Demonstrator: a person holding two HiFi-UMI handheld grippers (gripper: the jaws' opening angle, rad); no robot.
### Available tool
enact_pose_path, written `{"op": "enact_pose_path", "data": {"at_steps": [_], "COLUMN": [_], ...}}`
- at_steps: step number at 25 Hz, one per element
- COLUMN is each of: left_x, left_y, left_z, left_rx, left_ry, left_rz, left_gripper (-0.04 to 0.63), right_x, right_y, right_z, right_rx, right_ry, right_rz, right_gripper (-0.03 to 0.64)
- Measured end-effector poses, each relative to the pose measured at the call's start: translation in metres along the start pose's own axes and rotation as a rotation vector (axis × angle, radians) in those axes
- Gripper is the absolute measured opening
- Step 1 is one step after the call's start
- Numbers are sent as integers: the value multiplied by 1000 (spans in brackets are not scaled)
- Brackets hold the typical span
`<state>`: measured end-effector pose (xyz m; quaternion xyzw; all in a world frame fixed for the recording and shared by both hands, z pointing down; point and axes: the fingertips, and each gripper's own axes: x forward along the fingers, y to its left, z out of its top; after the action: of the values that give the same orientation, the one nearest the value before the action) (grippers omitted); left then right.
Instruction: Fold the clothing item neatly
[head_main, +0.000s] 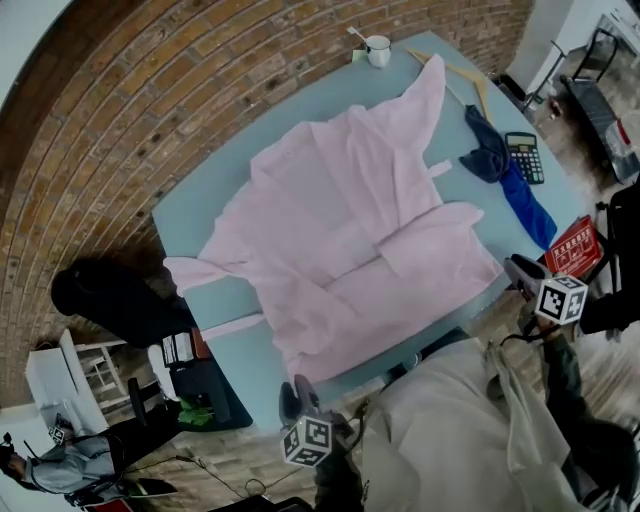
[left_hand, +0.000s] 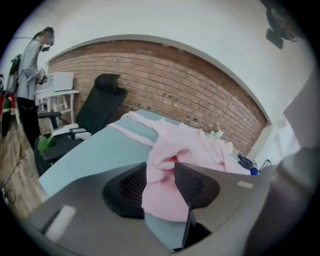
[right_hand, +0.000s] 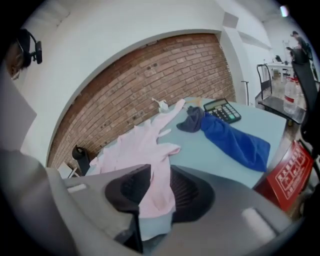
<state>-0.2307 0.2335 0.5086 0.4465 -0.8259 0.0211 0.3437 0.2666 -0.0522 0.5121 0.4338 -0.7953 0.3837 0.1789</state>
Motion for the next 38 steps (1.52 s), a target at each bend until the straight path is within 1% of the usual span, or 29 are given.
{"op": "enact_pose_path", "data": {"at_steps": [1,3,4,5,7,8,9,12,15,17,19,20,21,23,24,26,27,29,32,34,36,38], "left_x": [4,15,23,30,45,53,62,92,124,147,175,190,205,228,237,250,255,263,275,284,292,297], "left_y": [-17,-52,-70,-88,-125,-144,-165,-227,-284,-317,-346,-359,-373,-403,-418,-439,-445,-453,-463,-471,-477,-480], "left_z": [9,20,25,28,32,34,36,40,43,48,60,68,76,84,84,82,79,68,52,46,42,39], "left_rx": [29,61,72,82,97,98,96,97,104,110,132,144,152,160,162,168,168,161,166,169,170,171], "left_ry": [-13,-33,-43,-50,-59,-60,-60,-51,-27,-14,-33,-49,-62,-64,-58,-47,-37,-4,47,66,77,84], "left_rz": [-54,-155,-196,-229,-284,-310,-336,-408,-452,-468,-456,-445,-439,-456,-473,-495,-499,-500,-503,-507,-514,-518], "left_gripper": [180,122,103,64,29,12,11,8,8,8,8,8,8,11,11,11,11,11,12,15,17,20], "right_x": [0,9,18,30,55,67,78,104,124,137,155,168,181,209,224,257,275,306,340,354,365,372], "right_y": [8,26,33,39,51,58,67,90,87,72,52,40,26,-4,-20,-49,-62,-82,-90,-94,-100,-107], "right_z": [17,54,72,88,108,114,117,122,145,174,209,227,245,282,300,329,338,342,325,312,304,301], "right_rx": [-20,-107,-164,-224,-339,-383,-411,-423,-432,-389,-314,-283,-255,-212,-207,-239,-261,-286,-286,-294,-311,-325], "right_ry": [-29,-96,-122,-134,-122,-104,-84,-43,-47,-72,-90,-94,-101,-125,-129,-101,-66,38,201,287,331,338], "right_rz": [36,106,124,133,147,161,182,256,271,282,292,285,269,221,192,123,89,47,44,29,-8,-54], "right_gripper": [123,82,47,4,2,2,2,2,2,2,4,23,64,147,170,174,175,175,175,175,175,175]}}
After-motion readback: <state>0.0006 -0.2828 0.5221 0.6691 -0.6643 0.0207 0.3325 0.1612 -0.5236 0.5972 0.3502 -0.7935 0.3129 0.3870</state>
